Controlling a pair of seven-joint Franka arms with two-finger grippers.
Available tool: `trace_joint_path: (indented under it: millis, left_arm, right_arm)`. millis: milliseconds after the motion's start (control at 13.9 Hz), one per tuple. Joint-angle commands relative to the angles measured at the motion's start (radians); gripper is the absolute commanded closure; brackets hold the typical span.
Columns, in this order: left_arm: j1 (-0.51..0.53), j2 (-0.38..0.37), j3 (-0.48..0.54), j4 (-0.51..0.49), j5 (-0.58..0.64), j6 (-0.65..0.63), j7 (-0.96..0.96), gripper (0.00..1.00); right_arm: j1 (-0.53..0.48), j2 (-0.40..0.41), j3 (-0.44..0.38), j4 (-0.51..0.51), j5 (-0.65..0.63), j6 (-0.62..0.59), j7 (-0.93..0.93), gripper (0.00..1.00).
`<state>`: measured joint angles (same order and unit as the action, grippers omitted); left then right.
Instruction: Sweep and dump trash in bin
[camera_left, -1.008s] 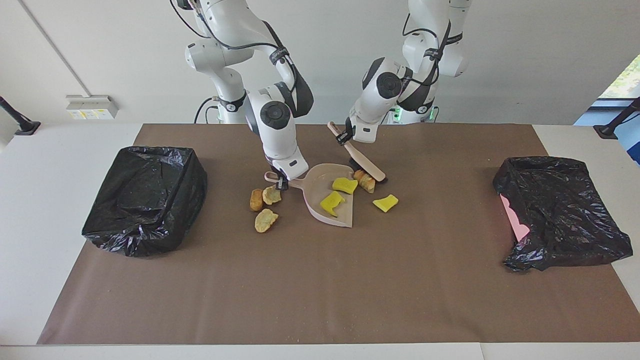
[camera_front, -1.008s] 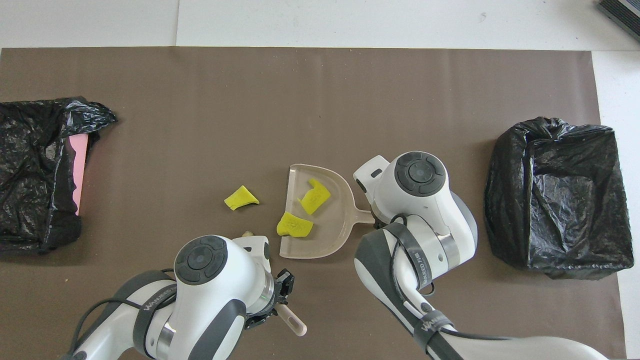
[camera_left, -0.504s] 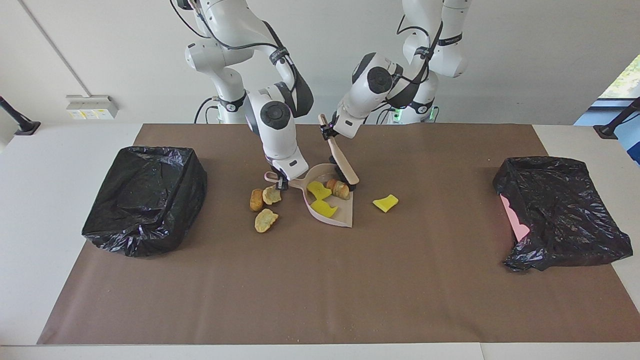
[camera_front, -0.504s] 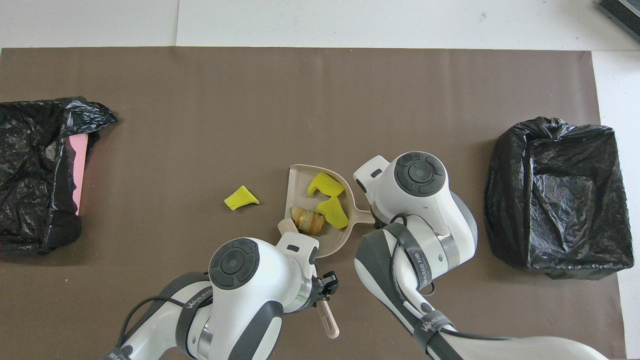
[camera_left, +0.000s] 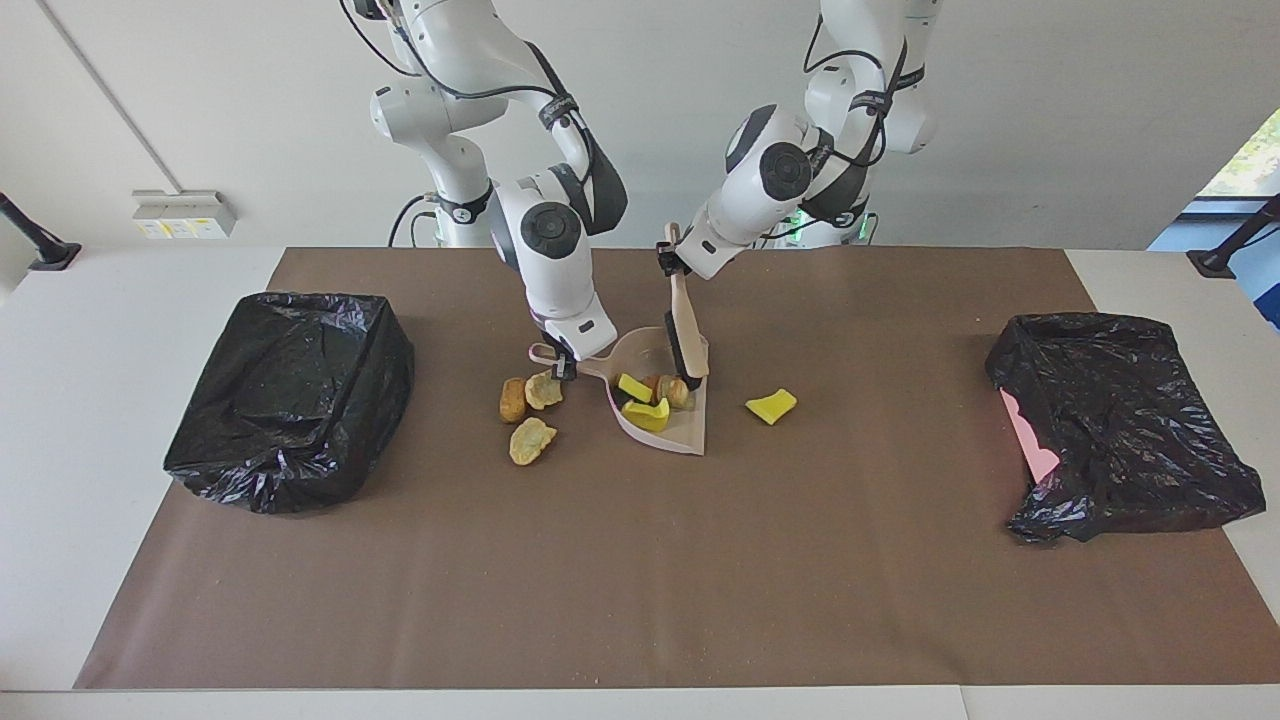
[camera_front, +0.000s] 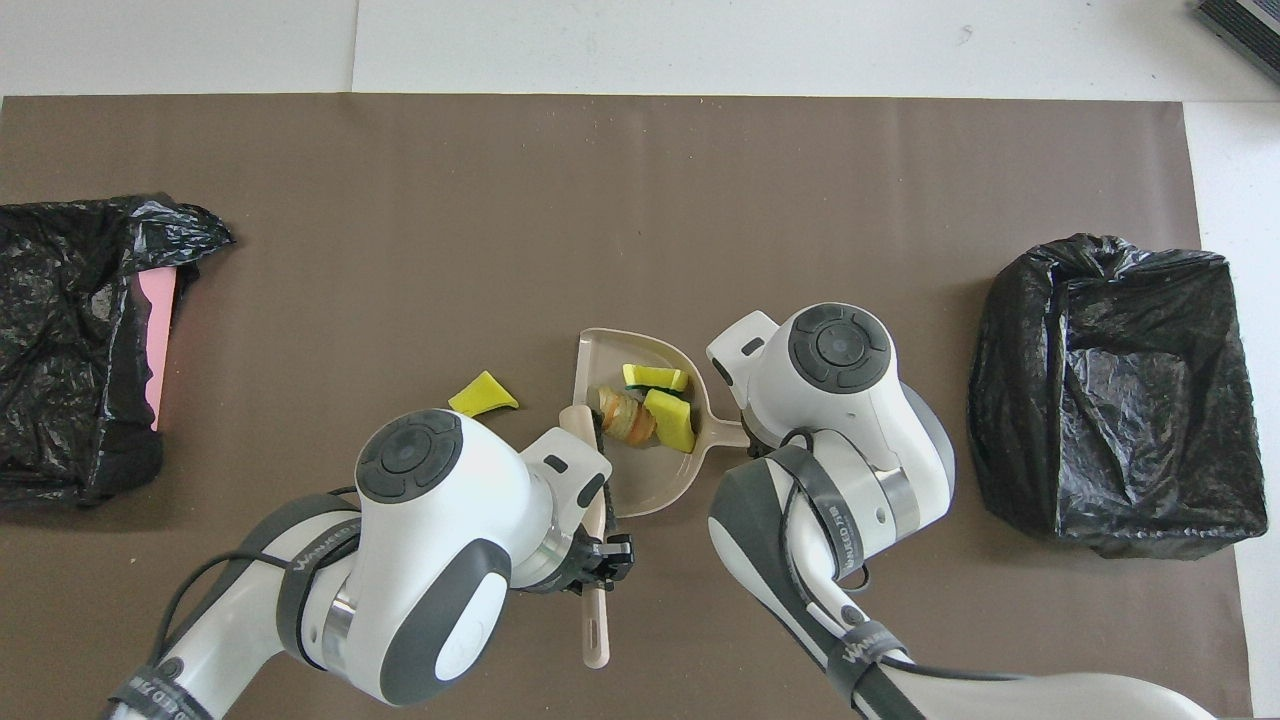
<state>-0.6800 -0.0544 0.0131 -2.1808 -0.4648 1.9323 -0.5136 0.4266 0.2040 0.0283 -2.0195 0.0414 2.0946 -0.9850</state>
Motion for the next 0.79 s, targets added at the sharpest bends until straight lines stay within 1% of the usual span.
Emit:
trace_joint_path:
  millis: [0, 72, 216, 288, 432, 576, 720]
  left_arm:
    - [0.077, -0.027, -0.002, 0.074, 0.141, -0.158, 0.065, 1.0]
    - [0.117, -0.039, -0.002, 0.082, 0.17, -0.2, 0.107, 1.0]
    - [0.219, -0.045, -0.001, 0.081, 0.222, -0.237, 0.217, 1.0]
    - [0.264, -0.042, -0.001, 0.079, 0.262, -0.234, 0.271, 1.0]
    - [0.321, -0.036, -0.001, 0.07, 0.325, -0.219, 0.3, 1.0]
    - [0.341, -0.01, -0.001, 0.053, 0.36, -0.172, 0.351, 1.0]
    - [0.349, -0.002, -0.001, 0.001, 0.373, -0.077, 0.462, 1.0]
  right_arm:
    - [-0.005, -0.021, 0.007, -0.038, -0.015, 0.022, 0.002, 1.0]
    - [-0.005, -0.021, 0.007, -0.038, -0.015, 0.022, 0.002, 1.0]
    - [-0.005, -0.021, 0.007, -0.038, -0.015, 0.022, 0.003, 1.0]
    - [-0.005, -0.021, 0.007, -0.038, -0.015, 0.022, 0.003, 1.0]
    - [-0.005, -0.021, 0.007, -0.038, -0.015, 0.022, 0.003, 1.0]
    - [-0.005, -0.021, 0.007, -0.038, -0.017, 0.022, 0.003, 1.0]
    - [-0.005, -0.021, 0.007, -0.038, -0.015, 0.022, 0.003, 1.0]
